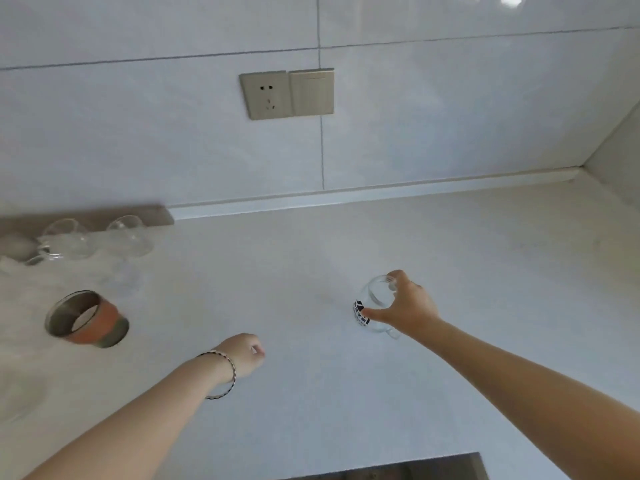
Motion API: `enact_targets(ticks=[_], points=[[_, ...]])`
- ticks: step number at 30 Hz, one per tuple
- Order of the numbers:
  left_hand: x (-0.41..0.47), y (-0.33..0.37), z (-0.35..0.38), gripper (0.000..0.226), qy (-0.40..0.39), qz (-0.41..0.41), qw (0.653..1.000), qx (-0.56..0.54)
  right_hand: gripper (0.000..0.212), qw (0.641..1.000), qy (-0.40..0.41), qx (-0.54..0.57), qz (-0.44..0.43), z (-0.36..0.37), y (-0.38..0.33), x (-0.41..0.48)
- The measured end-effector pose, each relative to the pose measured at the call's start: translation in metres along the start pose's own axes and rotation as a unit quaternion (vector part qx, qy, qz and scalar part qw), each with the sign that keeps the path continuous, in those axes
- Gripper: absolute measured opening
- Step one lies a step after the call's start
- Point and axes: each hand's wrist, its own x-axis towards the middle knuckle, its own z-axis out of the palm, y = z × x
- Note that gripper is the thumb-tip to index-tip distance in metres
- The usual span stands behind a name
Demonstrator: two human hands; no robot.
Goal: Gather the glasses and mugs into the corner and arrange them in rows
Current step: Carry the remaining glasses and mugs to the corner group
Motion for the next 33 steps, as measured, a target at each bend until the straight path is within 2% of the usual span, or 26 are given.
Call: enact_targets(ticks=[4, 8, 14, 22, 27, 33], points=[[-0.056, -0.106, -0.001, 0.029, 0.018, -0.021, 0.999, -0.019, 0.074, 0.998, -0.035, -0.036, -0.046, 0.069, -0.070, -0.062], [-0.110, -0.207, 0.001, 0.015, 0.033, -0.051, 0.996, -0.060, 0.077, 0.993, -0.070, -0.062, -0.077, 0.135, -0.129, -0.116], [-0.158, -0.313, 0.000, 0.012, 0.050, -0.099, 0.989, -0.100, 0.078, 0.981, -0.111, -0.096, -0.124, 0.211, -0.201, -0.159], [-0.150, -0.362, -0.021, 0.013, 0.068, -0.120, 0.983, -0.121, 0.076, 0.973, -0.124, -0.124, -0.152, 0.285, -0.275, -0.149], [-0.128, -0.382, -0.048, 0.024, 0.072, -0.136, 0.981, -0.119, 0.072, 0.972, -0.124, -0.121, -0.160, 0.317, -0.319, -0.118], [-0.104, -0.400, -0.078, 0.028, 0.072, -0.154, 0.976, -0.135, 0.074, 0.973, -0.122, -0.120, -0.154, 0.338, -0.342, -0.099]])
